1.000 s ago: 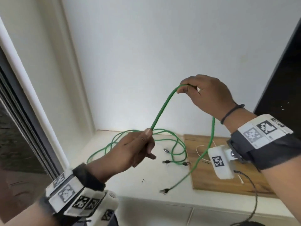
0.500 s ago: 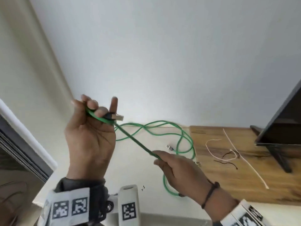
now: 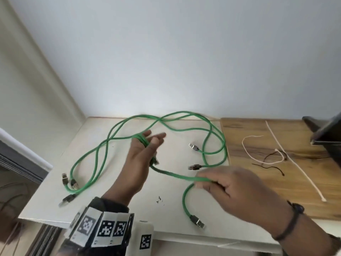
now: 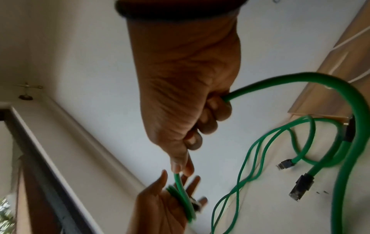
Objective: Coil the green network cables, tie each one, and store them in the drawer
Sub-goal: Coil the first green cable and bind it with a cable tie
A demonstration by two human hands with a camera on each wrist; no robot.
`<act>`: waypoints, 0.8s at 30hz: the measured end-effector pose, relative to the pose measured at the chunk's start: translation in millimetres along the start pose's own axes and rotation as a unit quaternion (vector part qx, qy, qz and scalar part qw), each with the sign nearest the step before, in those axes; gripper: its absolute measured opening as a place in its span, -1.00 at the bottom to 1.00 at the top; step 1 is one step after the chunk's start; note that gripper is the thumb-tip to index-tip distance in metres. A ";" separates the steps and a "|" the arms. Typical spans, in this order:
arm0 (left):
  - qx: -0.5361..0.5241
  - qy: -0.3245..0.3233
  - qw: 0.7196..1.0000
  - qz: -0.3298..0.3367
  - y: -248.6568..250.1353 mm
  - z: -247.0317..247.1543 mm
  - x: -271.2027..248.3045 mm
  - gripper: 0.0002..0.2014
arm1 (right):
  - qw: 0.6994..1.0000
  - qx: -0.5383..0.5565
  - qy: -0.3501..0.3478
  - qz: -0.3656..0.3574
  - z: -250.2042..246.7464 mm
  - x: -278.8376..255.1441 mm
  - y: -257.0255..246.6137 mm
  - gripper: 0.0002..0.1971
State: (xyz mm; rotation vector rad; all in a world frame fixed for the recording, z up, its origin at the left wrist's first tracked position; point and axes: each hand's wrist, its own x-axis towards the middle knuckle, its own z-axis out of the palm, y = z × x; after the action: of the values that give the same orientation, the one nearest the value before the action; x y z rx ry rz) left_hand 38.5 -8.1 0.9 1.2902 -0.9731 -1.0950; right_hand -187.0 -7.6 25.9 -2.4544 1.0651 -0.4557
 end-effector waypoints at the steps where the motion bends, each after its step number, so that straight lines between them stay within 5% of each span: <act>1: 0.028 -0.054 0.998 -0.033 -6.6 4.4 -4.5 -0.57 | 0.999 0.011 0.042 0.006 -1.0 -0.5 8.1 -0.67; 6: 0.158 -0.307 0.930 -0.128 -13.9 47.5 -36.5 -0.36 | 0.981 0.095 0.170 0.023 -3.0 1.7 40.9 -0.76; 9: 0.040 -0.354 0.913 -0.198 -8.3 56.6 -44.1 -0.53 | 0.962 0.208 0.170 0.053 13.3 6.6 47.8 -0.81; 12: -0.148 -0.311 0.912 -0.224 -0.2 56.5 -40.8 -0.62 | 0.945 0.269 0.165 0.090 31.6 8.8 48.7 -0.84; 17: -0.351 -0.107 0.911 -0.187 7.1 45.8 -23.9 -0.55 | 0.966 0.181 0.078 0.169 49.1 10.9 42.5 -0.75; 24: -0.367 0.004 0.924 -0.104 0.7 25.7 -6.1 -0.71 | 0.977 0.118 -0.122 0.126 57.0 8.2 -6.9 -0.75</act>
State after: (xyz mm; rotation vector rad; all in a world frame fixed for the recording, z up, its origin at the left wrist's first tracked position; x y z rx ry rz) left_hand 12.1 -8.1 3.5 0.7768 -0.3423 -1.4358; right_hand -151.7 4.8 -18.4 -2.0708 1.1259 -0.1824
